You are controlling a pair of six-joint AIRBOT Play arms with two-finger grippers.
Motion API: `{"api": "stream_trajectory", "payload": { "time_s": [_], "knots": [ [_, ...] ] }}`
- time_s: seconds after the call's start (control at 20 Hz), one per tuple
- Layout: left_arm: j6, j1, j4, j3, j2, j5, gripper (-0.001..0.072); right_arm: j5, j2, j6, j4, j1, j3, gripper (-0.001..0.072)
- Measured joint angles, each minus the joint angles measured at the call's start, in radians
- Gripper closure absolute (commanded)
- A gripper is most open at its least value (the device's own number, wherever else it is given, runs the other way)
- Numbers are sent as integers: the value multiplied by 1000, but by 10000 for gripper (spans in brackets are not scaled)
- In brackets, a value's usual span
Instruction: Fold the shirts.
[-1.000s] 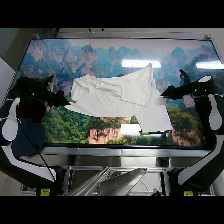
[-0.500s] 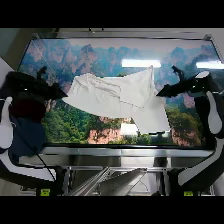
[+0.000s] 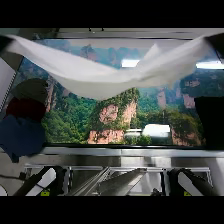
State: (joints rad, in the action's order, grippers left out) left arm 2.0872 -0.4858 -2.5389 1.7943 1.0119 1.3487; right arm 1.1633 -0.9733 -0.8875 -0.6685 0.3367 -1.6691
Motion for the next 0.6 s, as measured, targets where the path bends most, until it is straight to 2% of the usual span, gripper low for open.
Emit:
{"api": "stream_trajectory", "payload": {
  "time_s": [0.15, 0.3, 0.45, 0.6],
  "knots": [
    [6, -114, 3, 89, -132, -55, 689, -136, 199, 3, -57, 43, -2, 692],
    [1, -170, 41, 72, -214, -114, 689, -210, 280, 7, -88, 63, -3, 692],
    [39, -136, 66, -29, -227, -158, 689, -213, 239, -1, -90, 69, 0, 692],
    [77, -27, 76, -143, -155, -182, 689, -138, 92, -2, -18, 71, 25, 692]
  ]
}}
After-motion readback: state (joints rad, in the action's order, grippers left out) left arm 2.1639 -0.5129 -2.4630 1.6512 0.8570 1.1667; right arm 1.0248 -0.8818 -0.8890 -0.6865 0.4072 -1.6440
